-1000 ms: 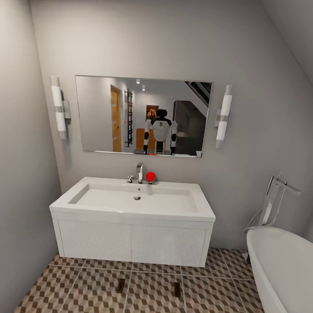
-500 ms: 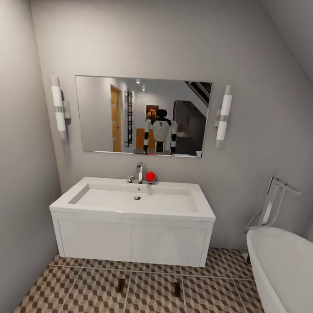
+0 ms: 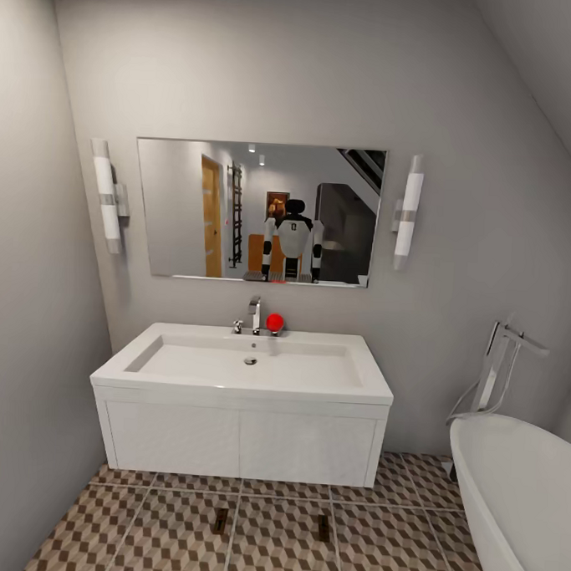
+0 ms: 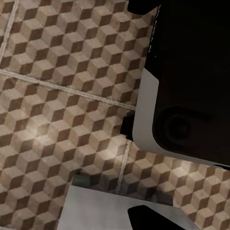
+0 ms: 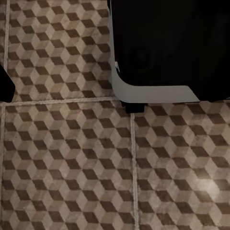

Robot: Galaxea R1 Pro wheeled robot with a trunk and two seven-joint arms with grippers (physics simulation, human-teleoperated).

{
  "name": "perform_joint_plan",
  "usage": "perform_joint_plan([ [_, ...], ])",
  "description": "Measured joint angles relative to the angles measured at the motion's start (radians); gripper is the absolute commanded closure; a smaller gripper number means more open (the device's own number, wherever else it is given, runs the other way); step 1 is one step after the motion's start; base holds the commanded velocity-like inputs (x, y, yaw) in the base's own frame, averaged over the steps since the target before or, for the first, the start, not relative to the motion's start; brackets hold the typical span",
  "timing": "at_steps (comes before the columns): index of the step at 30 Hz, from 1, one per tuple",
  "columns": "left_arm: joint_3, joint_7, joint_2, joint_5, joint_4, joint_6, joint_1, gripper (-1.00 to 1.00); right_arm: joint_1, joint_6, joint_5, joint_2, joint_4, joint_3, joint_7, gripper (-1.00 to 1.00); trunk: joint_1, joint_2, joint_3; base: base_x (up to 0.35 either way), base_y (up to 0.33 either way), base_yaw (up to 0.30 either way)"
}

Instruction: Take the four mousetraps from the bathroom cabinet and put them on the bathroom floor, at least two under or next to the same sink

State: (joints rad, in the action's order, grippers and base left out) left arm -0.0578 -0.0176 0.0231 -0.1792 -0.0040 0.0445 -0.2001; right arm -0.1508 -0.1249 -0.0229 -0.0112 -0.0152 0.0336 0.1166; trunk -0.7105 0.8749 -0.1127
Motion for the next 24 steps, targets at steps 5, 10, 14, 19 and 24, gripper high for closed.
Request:
perform_joint_plan([
  [5, 0.0, 0.0, 0.0, 0.0, 0.0, 0.0, 0.0, -1.0, 0.0, 0.0, 0.0, 0.0, 0.0, 0.001, 0.0, -1.0, 0.0, 0.0, 0.0, 0.0, 0.0, 0.016],
  [10, 0.0, 0.0, 0.0, -0.001, 0.0, 0.0, 0.0, -1.0, 0.0, 0.0, -0.001, -0.001, 0.0, 0.001, 0.0, -1.0, 0.0, 0.0, 0.0, 0.0, 0.0, 0.131],
  [14, 0.0, 0.0, 0.0, -0.001, 0.0, 0.0, 0.0, -1.0, 0.0, 0.0, -0.001, -0.001, 0.0, 0.001, 0.002, -1.0, 0.0, 0.0, 0.0, 0.0, 0.0, 0.221],
  [19, 0.0, 0.0, 0.0, -0.001, 0.0, 0.0, 0.0, -1.0, 0.0, 0.0, -0.001, -0.001, 0.0, 0.001, 0.002, -1.0, 0.0, 0.0, 0.0, 0.0, 0.0, 0.255],
  [24, 0.0, 0.0, 0.0, -0.001, 0.0, 0.0, 0.0, -1.0, 0.0, 0.0, -0.001, -0.001, 0.0, 0.001, 0.003, -1.0, 0.0, 0.0, 0.0, 0.0, 0.0, 0.269],
])
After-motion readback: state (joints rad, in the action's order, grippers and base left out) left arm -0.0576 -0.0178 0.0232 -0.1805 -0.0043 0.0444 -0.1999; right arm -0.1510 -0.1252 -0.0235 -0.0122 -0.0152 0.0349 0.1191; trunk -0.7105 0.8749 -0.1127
